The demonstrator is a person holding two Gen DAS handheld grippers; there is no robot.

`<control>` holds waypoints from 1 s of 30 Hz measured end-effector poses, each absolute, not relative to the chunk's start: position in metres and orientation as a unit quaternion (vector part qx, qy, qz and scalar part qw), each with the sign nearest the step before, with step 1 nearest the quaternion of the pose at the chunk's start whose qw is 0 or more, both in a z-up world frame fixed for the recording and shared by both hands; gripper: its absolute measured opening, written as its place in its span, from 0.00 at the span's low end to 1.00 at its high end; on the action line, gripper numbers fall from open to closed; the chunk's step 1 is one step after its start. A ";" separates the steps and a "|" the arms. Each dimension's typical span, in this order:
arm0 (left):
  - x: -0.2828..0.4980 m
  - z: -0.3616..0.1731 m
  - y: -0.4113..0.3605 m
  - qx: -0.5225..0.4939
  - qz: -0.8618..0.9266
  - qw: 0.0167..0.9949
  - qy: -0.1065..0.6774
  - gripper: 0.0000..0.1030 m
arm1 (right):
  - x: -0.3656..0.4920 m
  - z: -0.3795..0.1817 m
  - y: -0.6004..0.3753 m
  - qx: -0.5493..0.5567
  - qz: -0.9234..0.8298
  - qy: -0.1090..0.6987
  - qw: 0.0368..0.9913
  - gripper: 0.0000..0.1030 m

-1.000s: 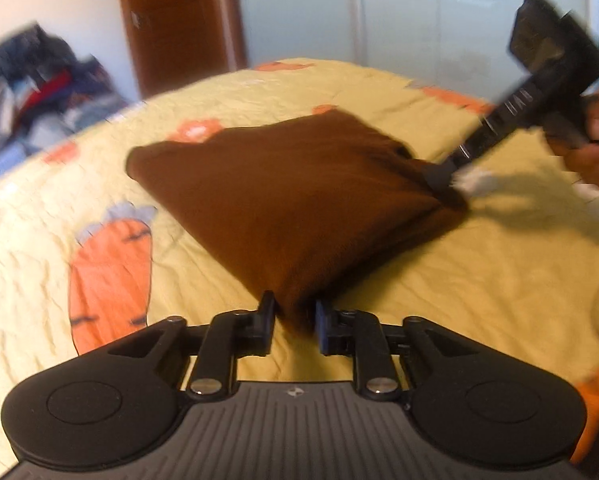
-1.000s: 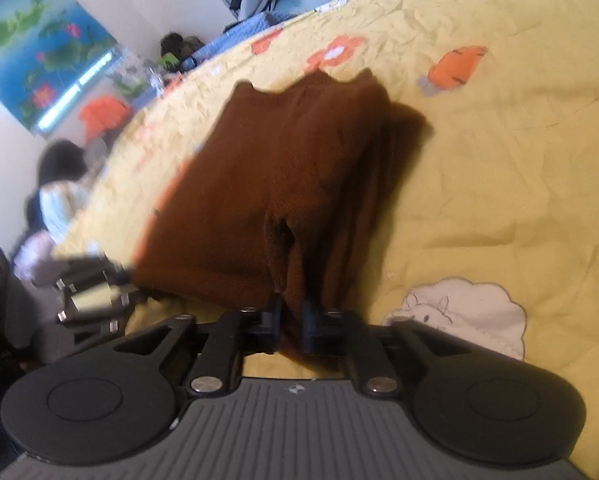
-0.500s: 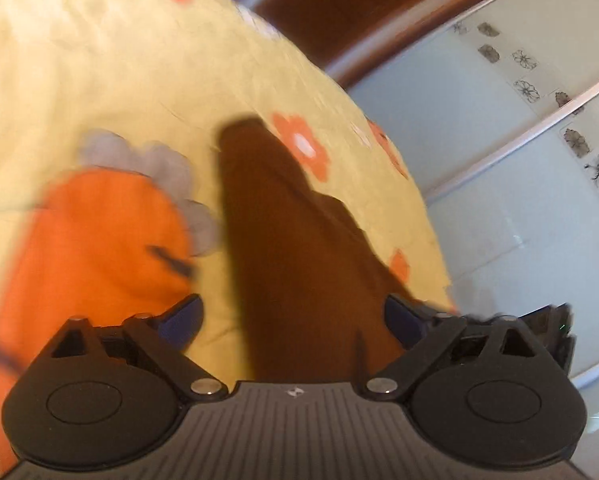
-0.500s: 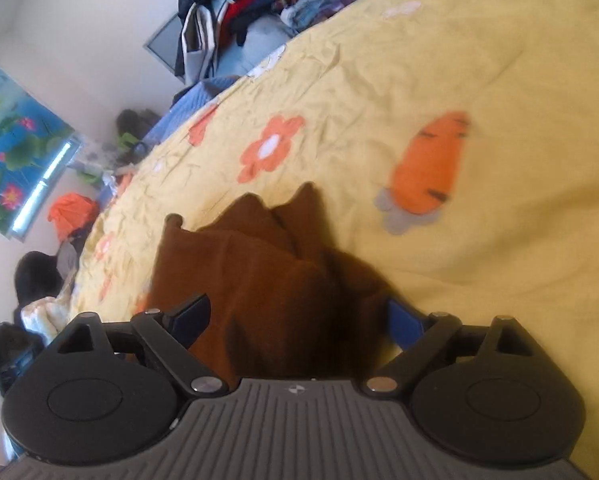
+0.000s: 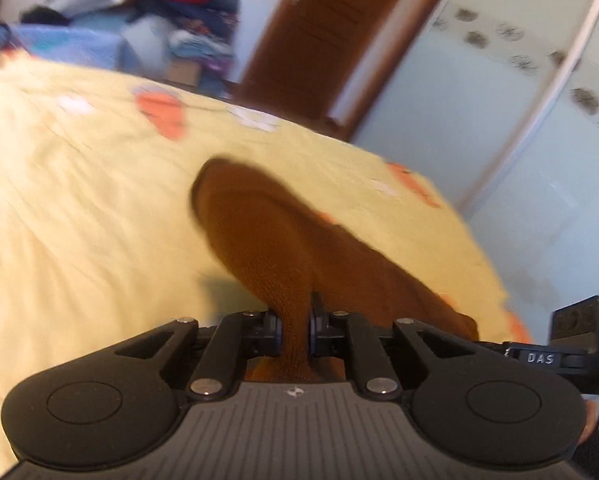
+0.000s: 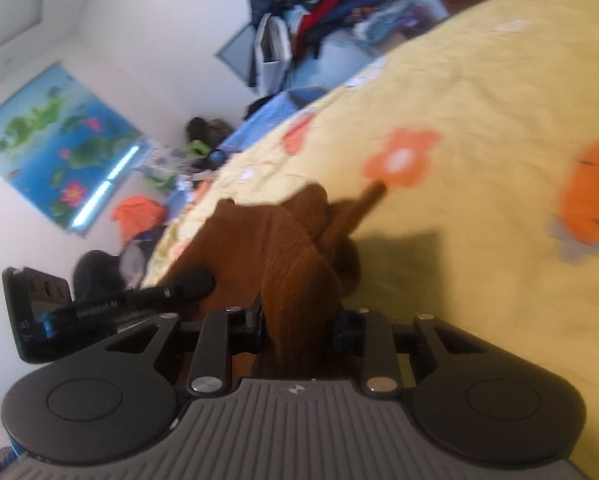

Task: Fold small clothes

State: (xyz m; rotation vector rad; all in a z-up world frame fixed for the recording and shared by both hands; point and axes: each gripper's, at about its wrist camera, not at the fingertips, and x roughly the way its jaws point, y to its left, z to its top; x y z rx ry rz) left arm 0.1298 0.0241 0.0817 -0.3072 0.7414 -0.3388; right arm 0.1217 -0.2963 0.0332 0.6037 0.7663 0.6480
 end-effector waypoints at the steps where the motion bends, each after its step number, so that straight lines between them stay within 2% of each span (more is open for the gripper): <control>1: 0.133 0.079 0.026 -0.115 -0.144 0.916 0.358 0.15 | 0.131 0.030 -0.287 0.287 0.302 0.367 0.832 0.39; 3: 0.120 0.079 0.025 -0.030 -0.089 0.930 0.356 0.15 | 0.145 0.023 -0.273 0.275 0.265 0.389 0.838 0.60; 5: 0.084 0.081 0.021 0.040 -0.097 0.943 0.316 0.15 | 0.145 0.022 -0.270 0.271 0.227 0.406 0.843 0.61; 8: 0.024 0.072 0.003 0.144 -0.143 0.943 0.264 0.24 | 0.117 0.032 -0.282 0.279 0.258 0.375 0.846 0.61; 12: -0.018 0.046 -0.030 0.240 -0.191 0.916 0.259 0.25 | 0.093 0.049 -0.276 0.249 0.286 0.370 0.848 0.60; 19: -0.020 0.031 -0.053 0.268 -0.189 0.908 0.262 0.28 | 0.110 0.045 -0.221 0.138 0.254 0.436 0.852 0.60; 21: -0.024 0.034 -0.049 0.258 -0.197 0.908 0.263 0.43 | 0.106 0.042 -0.215 0.123 0.246 0.439 0.855 0.60; 22: -0.029 0.035 -0.045 0.256 -0.199 0.909 0.261 0.64 | 0.105 0.042 -0.216 0.129 0.248 0.438 0.855 0.60; 23: -0.032 0.034 -0.043 0.258 -0.202 0.909 0.257 0.77 | 0.105 0.041 -0.218 0.138 0.249 0.437 0.853 0.60; 28: -0.030 0.025 -0.040 0.252 -0.190 0.909 0.272 0.76 | 0.121 0.040 -0.239 0.210 0.240 0.429 0.845 0.59; 29: -0.027 0.025 -0.039 0.245 -0.186 0.911 0.273 0.71 | 0.126 0.040 -0.241 0.226 0.238 0.428 0.842 0.58; 30: -0.024 0.026 -0.039 0.234 -0.182 0.915 0.275 0.62 | 0.133 0.039 -0.242 0.241 0.236 0.427 0.839 0.52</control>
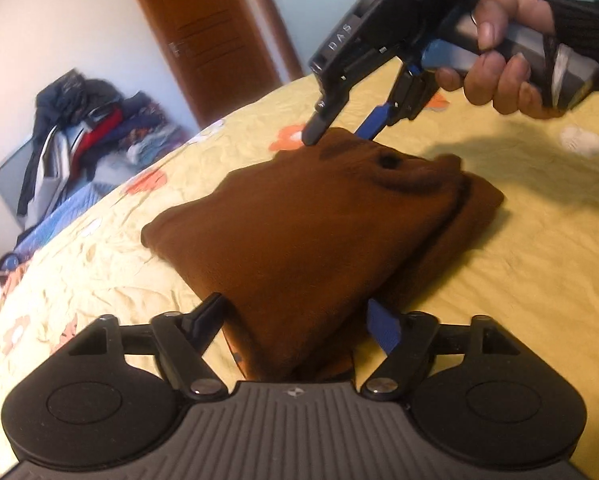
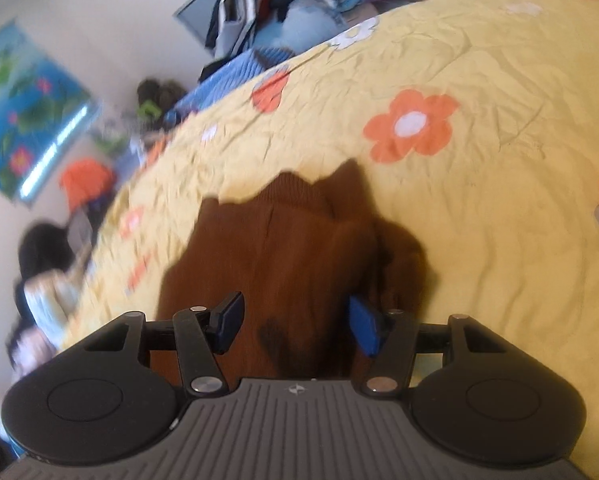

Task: Fold small clothes

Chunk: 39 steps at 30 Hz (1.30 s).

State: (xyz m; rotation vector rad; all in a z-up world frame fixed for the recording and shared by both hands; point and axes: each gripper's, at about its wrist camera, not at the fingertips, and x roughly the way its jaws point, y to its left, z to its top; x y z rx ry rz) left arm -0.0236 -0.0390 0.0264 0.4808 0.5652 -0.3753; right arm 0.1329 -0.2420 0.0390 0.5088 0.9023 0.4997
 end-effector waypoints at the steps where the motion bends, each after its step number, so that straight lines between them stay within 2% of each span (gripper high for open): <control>1: -0.018 0.029 -0.037 0.219 -0.181 0.918 0.277 0.58 | 0.139 0.037 -0.242 0.251 0.237 0.426 0.836 0.47; 2: -0.016 0.031 -0.036 0.207 -0.182 0.919 0.280 0.50 | 0.144 0.034 -0.240 0.253 0.235 0.428 0.835 0.32; 3: -0.014 0.033 -0.034 0.199 -0.184 0.920 0.283 0.34 | 0.149 0.032 -0.238 0.246 0.230 0.433 0.836 0.20; 5: -0.012 0.033 -0.030 0.191 -0.176 0.921 0.291 0.22 | 0.146 0.033 -0.236 0.236 0.240 0.422 0.842 0.19; 8: -0.014 0.029 -0.021 0.172 -0.177 0.920 0.305 0.20 | 0.125 0.046 -0.248 0.220 0.256 0.386 0.858 0.18; 11: -0.018 0.027 -0.020 0.161 -0.178 0.919 0.314 0.21 | 0.127 0.011 -0.270 0.230 0.216 0.422 0.850 0.17; 13: -0.022 0.031 -0.020 0.160 -0.179 0.919 0.312 0.22 | 0.121 0.008 -0.278 0.262 0.229 0.404 0.846 0.21; 14: -0.025 0.035 -0.016 0.149 -0.184 0.918 0.318 0.28 | 0.119 0.012 -0.279 0.276 0.227 0.401 0.843 0.32; 15: -0.026 0.040 -0.009 0.128 -0.191 0.917 0.326 0.31 | 0.116 0.018 -0.282 0.285 0.221 0.397 0.844 0.50; 16: -0.031 0.046 0.001 0.098 -0.202 0.917 0.329 0.34 | 0.109 0.025 -0.285 0.285 0.219 0.386 0.849 0.59; 17: -0.035 0.052 0.014 0.062 -0.216 0.917 0.329 0.49 | 0.100 0.033 -0.288 0.279 0.221 0.373 0.857 0.74; 18: -0.039 0.055 0.030 0.013 -0.228 0.916 0.331 0.75 | 0.091 0.038 -0.292 0.276 0.225 0.365 0.860 0.78; 19: -0.038 0.056 0.044 -0.040 -0.229 0.914 0.333 0.85 | 0.084 0.040 -0.297 0.277 0.237 0.370 0.854 0.78; 20: -0.035 0.055 0.058 -0.098 -0.227 0.909 0.335 0.89 | 0.078 0.039 -0.299 0.278 0.256 0.387 0.841 0.78; 22: -0.019 0.043 0.075 -0.210 -0.222 0.880 0.365 0.89 | 0.071 0.029 -0.296 0.277 0.276 0.420 0.819 0.76; 24: 0.002 0.023 0.079 -0.282 -0.210 0.844 0.404 0.85 | 0.069 0.016 -0.283 0.261 0.284 0.449 0.806 0.72; 25: 0.010 0.014 0.075 -0.289 -0.202 0.835 0.423 0.78 | 0.069 0.009 -0.274 0.252 0.278 0.460 0.804 0.68; 26: 0.015 0.010 0.070 -0.284 -0.193 0.836 0.429 0.51 | 0.070 0.004 -0.267 0.248 0.277 0.467 0.802 0.52; 27: 0.017 0.012 0.063 -0.264 -0.182 0.841 0.437 0.36 | 0.071 0.001 -0.262 0.246 0.285 0.466 0.801 0.33; 29: 0.016 0.020 0.059 -0.241 -0.170 0.842 0.451 0.20 | 0.072 0.002 -0.254 0.227 0.286 0.473 0.802 0.28; 30: 0.012 0.024 0.062 -0.238 -0.172 0.843 0.450 0.17 | 0.068 0.008 -0.254 0.214 0.292 0.467 0.807 0.25; 34: 0.001 0.022 0.066 -0.202 -0.169 0.847 0.462 0.17 | 0.048 0.021 -0.268 0.176 0.306 0.456 0.817 0.17; 37: 0.003 0.018 0.066 -0.198 -0.167 0.851 0.456 0.26 | 0.044 -0.001 -0.273 0.182 0.304 0.462 0.813 0.19; 38: 0.001 0.023 0.064 -0.188 -0.173 0.853 0.455 0.31 | 0.042 0.000 -0.276 0.189 0.303 0.461 0.813 0.28; 39: -0.004 0.028 0.063 -0.173 -0.174 0.859 0.449 0.33 | 0.043 0.004 -0.277 0.191 0.300 0.464 0.812 0.44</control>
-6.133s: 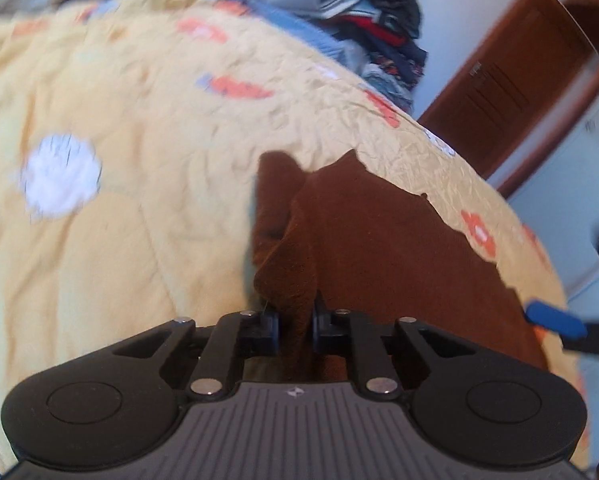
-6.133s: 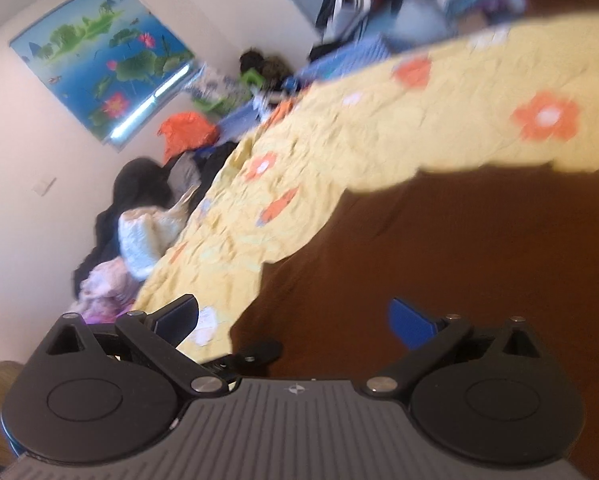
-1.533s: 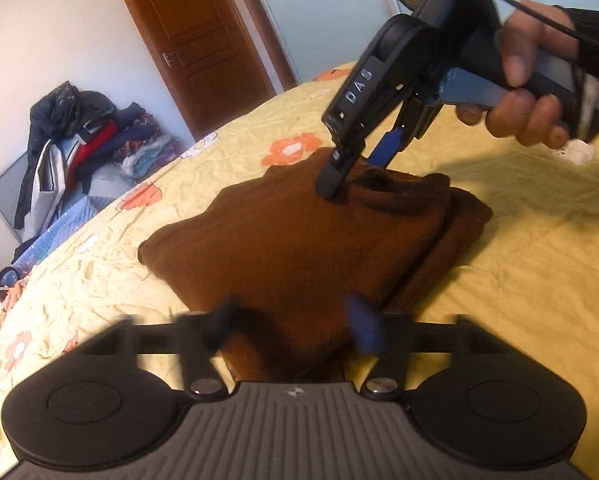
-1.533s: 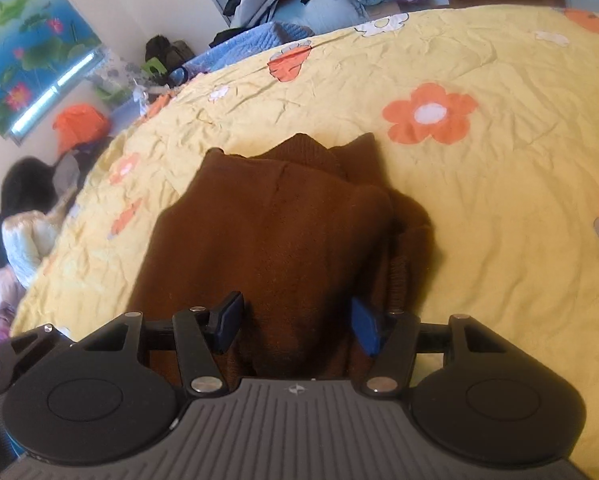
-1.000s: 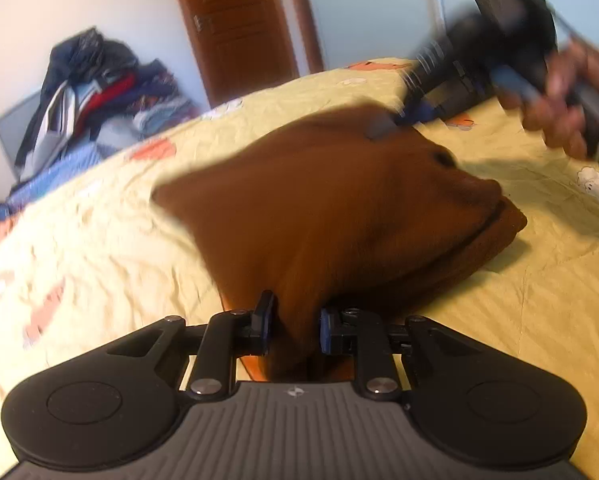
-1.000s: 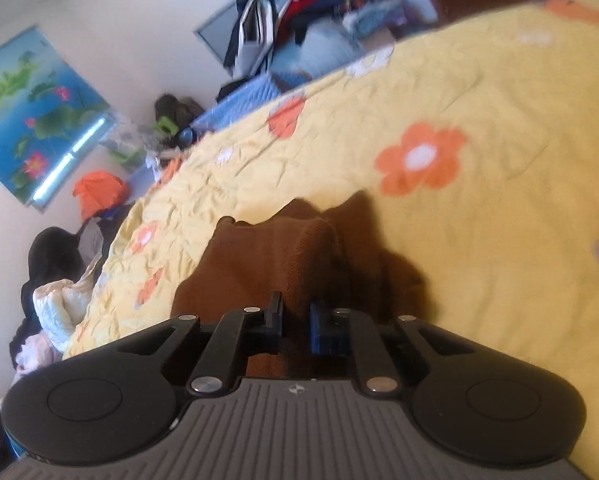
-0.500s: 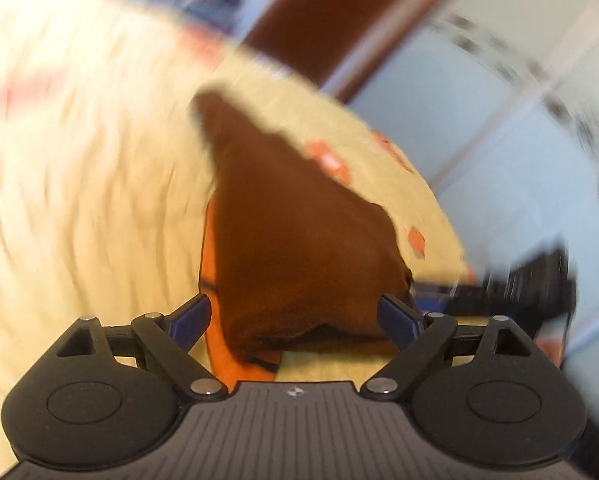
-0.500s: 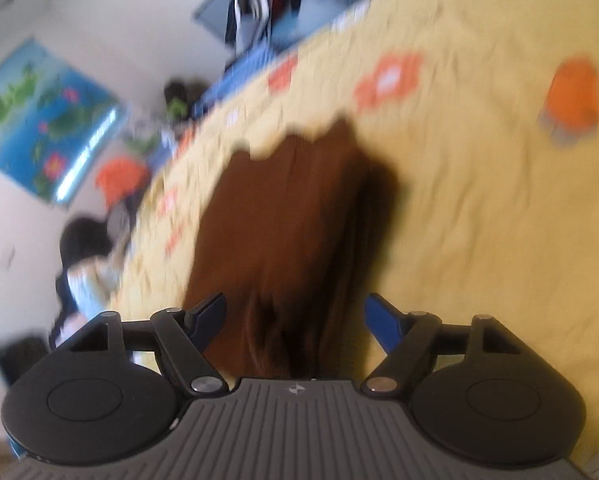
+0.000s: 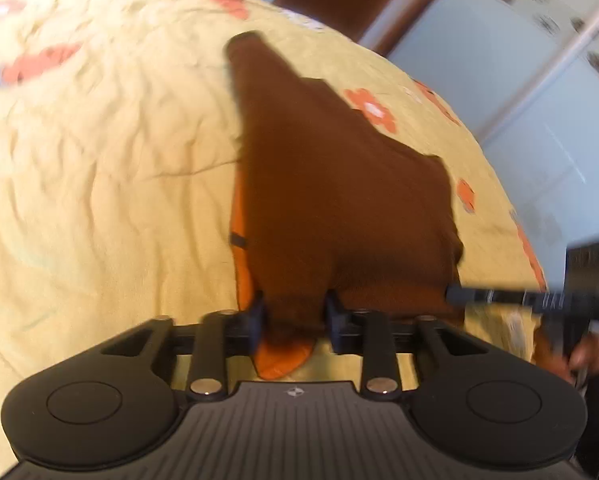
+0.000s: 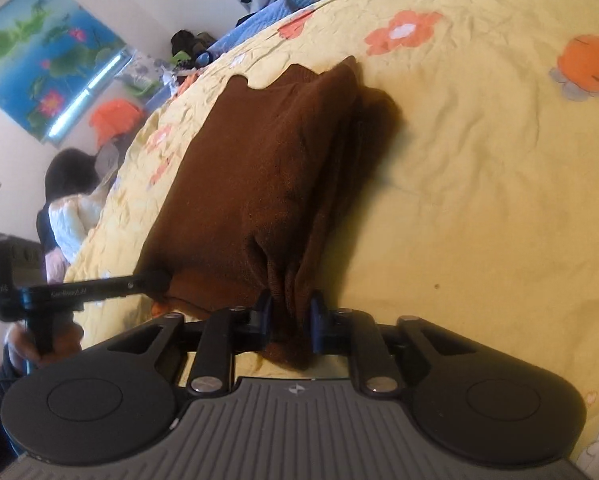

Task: Fold small clothes

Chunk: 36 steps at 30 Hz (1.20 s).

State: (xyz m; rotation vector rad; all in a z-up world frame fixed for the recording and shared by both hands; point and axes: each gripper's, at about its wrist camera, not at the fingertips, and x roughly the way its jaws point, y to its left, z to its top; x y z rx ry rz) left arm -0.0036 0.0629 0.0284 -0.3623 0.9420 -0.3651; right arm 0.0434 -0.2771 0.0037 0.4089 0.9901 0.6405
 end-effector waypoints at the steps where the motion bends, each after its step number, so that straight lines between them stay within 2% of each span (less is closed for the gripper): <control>1: -0.011 0.036 0.062 -0.150 -0.170 0.871 0.436 0.33 | 0.044 0.011 -0.280 0.192 0.290 0.459 0.817 0.51; 2: -0.020 0.045 0.060 -0.122 -0.166 0.885 0.418 0.33 | 0.044 0.022 -0.284 0.189 0.274 0.439 0.835 0.54; 4: -0.037 0.063 0.051 -0.070 -0.162 0.911 0.371 0.34 | 0.046 0.046 -0.291 0.188 0.253 0.390 0.865 0.54; 5: -0.040 0.071 0.045 -0.057 -0.167 0.919 0.354 0.39 | 0.050 0.058 -0.290 0.192 0.250 0.372 0.873 0.54; 6: -0.040 0.077 0.035 -0.048 -0.175 0.923 0.340 0.50 | 0.055 0.068 -0.286 0.193 0.251 0.354 0.880 0.54; 7: -0.035 0.079 0.024 -0.040 -0.186 0.924 0.331 0.58 | 0.063 0.076 -0.276 0.190 0.260 0.341 0.883 0.54; 8: -0.029 0.078 0.012 -0.030 -0.195 0.924 0.327 0.71 | 0.073 0.080 -0.264 0.184 0.276 0.335 0.882 0.55; 9: -0.020 0.074 -0.001 -0.018 -0.203 0.923 0.327 0.73 | 0.085 0.081 -0.247 0.178 0.289 0.336 0.879 0.61; 12: 0.015 0.039 -0.026 0.006 -0.190 0.905 0.381 0.73 | 0.124 0.060 -0.198 0.136 0.302 0.376 0.866 0.64; 13: 0.016 0.032 -0.028 0.011 -0.191 0.910 0.367 0.74 | 0.135 0.044 -0.185 0.102 0.278 0.402 0.866 0.64; 14: 0.013 0.030 -0.031 0.025 -0.198 0.913 0.356 0.80 | 0.144 0.027 -0.179 0.071 0.258 0.409 0.872 0.60; 15: 0.011 0.029 -0.036 0.041 -0.199 0.913 0.355 0.80 | 0.144 0.017 -0.183 0.057 0.263 0.376 0.887 0.60; 17: 0.006 0.028 -0.041 0.059 -0.197 0.914 0.351 0.81 | 0.148 0.016 -0.191 0.081 0.267 0.379 0.882 0.60; 20: 0.003 0.023 -0.040 0.060 -0.198 0.918 0.337 0.84 | 0.152 0.041 -0.174 0.037 0.245 0.403 0.881 0.59; 23: 0.005 0.020 -0.046 0.050 -0.197 0.920 0.334 0.88 | 0.155 0.075 -0.162 0.083 0.297 0.364 0.879 0.59; 25: 0.001 0.017 -0.052 0.058 -0.193 0.923 0.327 0.90 | 0.168 0.083 -0.141 0.111 0.340 0.368 0.858 0.64; 31: -0.008 0.011 -0.058 0.074 -0.185 0.930 0.309 0.91 | 0.230 0.029 -0.076 0.140 0.350 0.464 0.802 0.65; 32: -0.009 0.011 -0.058 0.073 -0.186 0.930 0.307 0.91 | 0.236 0.018 -0.073 0.136 0.335 0.464 0.809 0.60; 34: -0.010 0.010 -0.058 0.075 -0.187 0.931 0.303 0.91 | 0.239 0.008 -0.083 0.164 0.342 0.426 0.822 0.57; 36: -0.010 0.010 -0.054 0.074 -0.190 0.931 0.301 0.91 | 0.241 0.002 -0.099 0.205 0.335 0.422 0.817 0.42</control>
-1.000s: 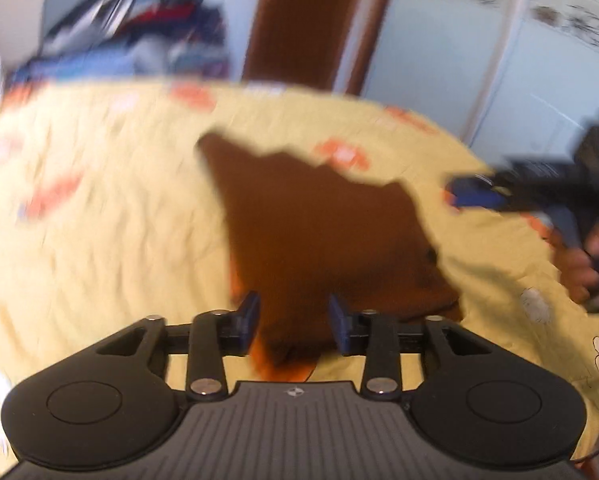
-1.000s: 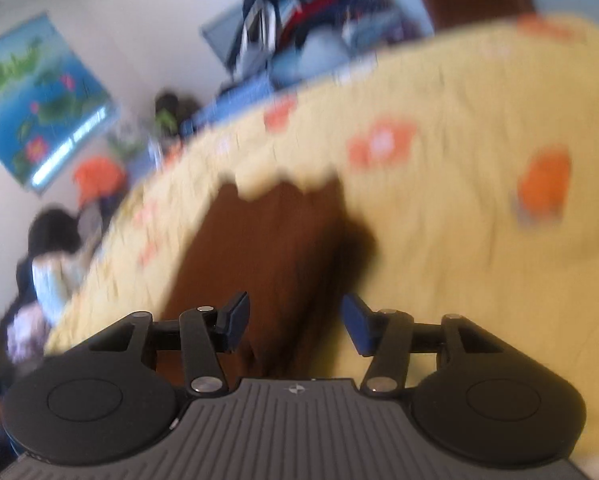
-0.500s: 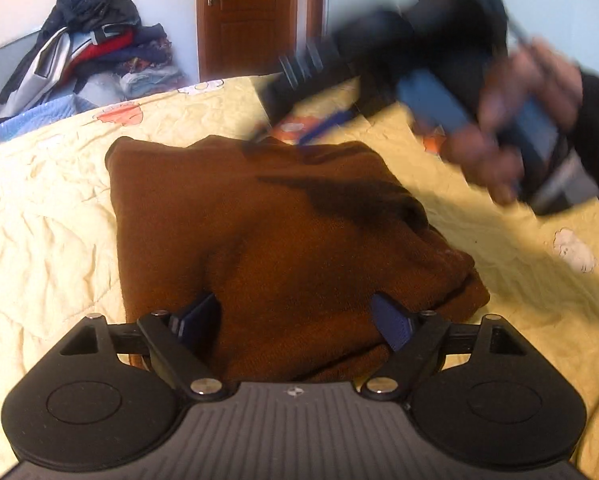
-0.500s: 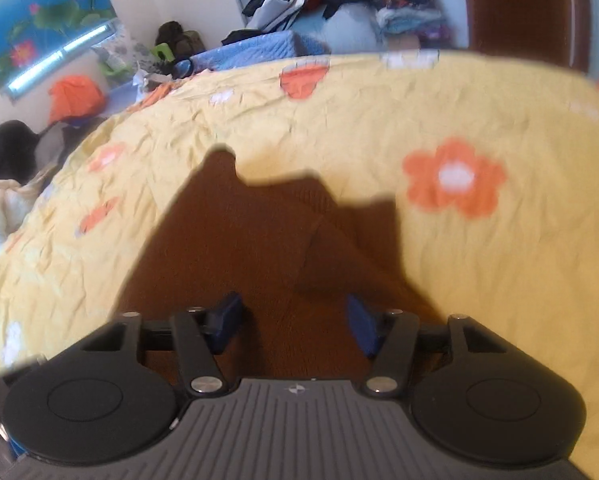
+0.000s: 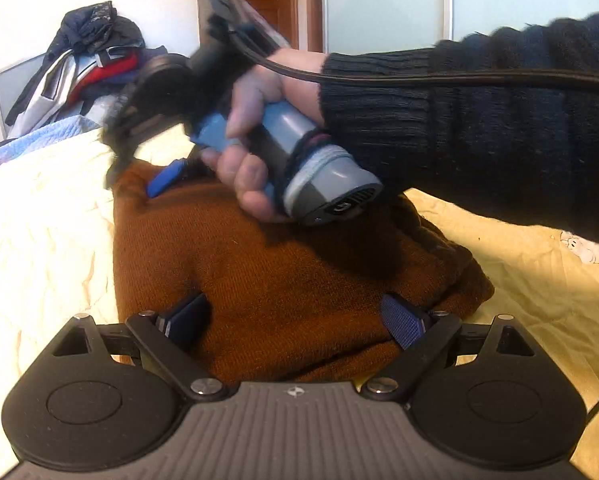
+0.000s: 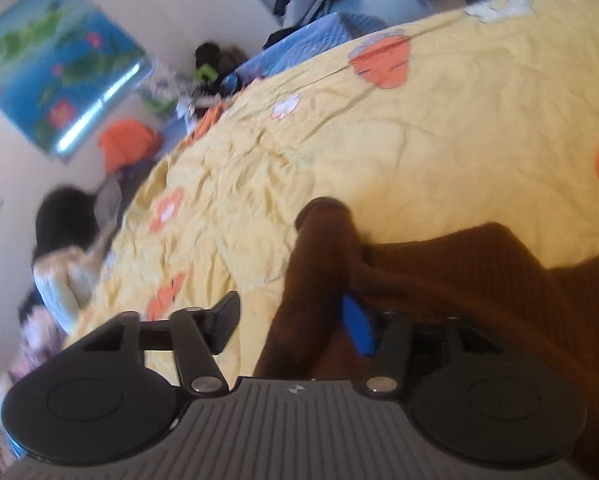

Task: Fold small clothes

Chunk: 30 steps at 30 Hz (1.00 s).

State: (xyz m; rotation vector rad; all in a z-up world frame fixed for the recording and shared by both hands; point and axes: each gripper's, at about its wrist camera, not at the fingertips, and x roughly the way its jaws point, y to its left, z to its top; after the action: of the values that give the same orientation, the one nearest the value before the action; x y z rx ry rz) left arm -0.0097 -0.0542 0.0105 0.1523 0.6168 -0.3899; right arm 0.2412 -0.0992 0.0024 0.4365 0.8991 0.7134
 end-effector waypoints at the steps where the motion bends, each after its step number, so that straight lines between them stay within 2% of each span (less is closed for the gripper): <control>1: -0.010 0.010 -0.054 0.076 -0.191 0.931 0.301 0.92 | 0.240 0.002 -0.105 0.207 0.327 0.424 0.819 0.35; 3: -0.011 0.011 -0.054 0.075 -0.192 0.931 0.301 0.92 | 0.231 0.009 -0.113 0.198 0.314 0.425 0.825 0.36; 4: -0.012 0.011 -0.052 0.073 -0.193 0.931 0.301 0.92 | 0.223 0.016 -0.119 0.192 0.303 0.426 0.831 0.44; 5: -0.013 0.011 -0.052 0.072 -0.192 0.932 0.300 0.92 | 0.211 0.024 -0.124 0.189 0.294 0.420 0.838 0.60; 7: -0.012 0.010 -0.052 0.072 -0.191 0.932 0.300 0.92 | 0.184 0.038 -0.138 0.188 0.298 0.386 0.853 0.75; 10: -0.010 0.010 -0.053 0.074 -0.190 0.931 0.302 0.92 | 0.161 0.034 -0.160 0.181 0.303 0.399 0.846 0.77; 11: -0.010 0.010 -0.053 0.075 -0.189 0.931 0.303 0.92 | 0.159 0.023 -0.164 0.169 0.288 0.421 0.844 0.69; 13: -0.006 0.009 -0.053 0.078 -0.188 0.930 0.305 0.92 | 0.150 0.009 -0.173 0.137 0.302 0.388 0.860 0.58; 14: -0.006 0.009 -0.053 0.079 -0.188 0.930 0.306 0.92 | 0.147 0.009 -0.177 0.136 0.298 0.386 0.862 0.55; 16: -0.006 0.011 -0.054 0.078 -0.187 0.930 0.307 0.92 | 0.145 0.020 -0.186 0.161 0.277 0.399 0.859 0.57; 20: -0.006 0.011 -0.057 0.079 -0.184 0.930 0.307 0.92 | 0.116 0.045 -0.193 0.157 0.285 0.375 0.868 0.81; 21: -0.006 0.011 -0.058 0.080 -0.183 0.930 0.308 0.92 | 0.112 0.043 -0.193 0.152 0.290 0.381 0.864 0.82; 23: -0.005 0.011 -0.059 0.082 -0.183 0.930 0.308 0.92 | 0.110 0.025 -0.195 0.133 0.294 0.387 0.864 0.75; 25: -0.006 0.013 -0.060 0.083 -0.181 0.930 0.309 0.92 | 0.103 0.022 -0.195 0.122 0.299 0.366 0.873 0.72; 30: -0.031 0.044 -0.025 0.002 -0.172 0.940 0.294 0.93 | 0.075 0.056 -0.214 0.166 0.283 0.362 0.873 0.78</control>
State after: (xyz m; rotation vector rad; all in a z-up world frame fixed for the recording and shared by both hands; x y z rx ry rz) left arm -0.0309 -0.0249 0.0436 0.0051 0.5994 -0.3502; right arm 0.0755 -0.2143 0.0564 0.3466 0.7555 0.5919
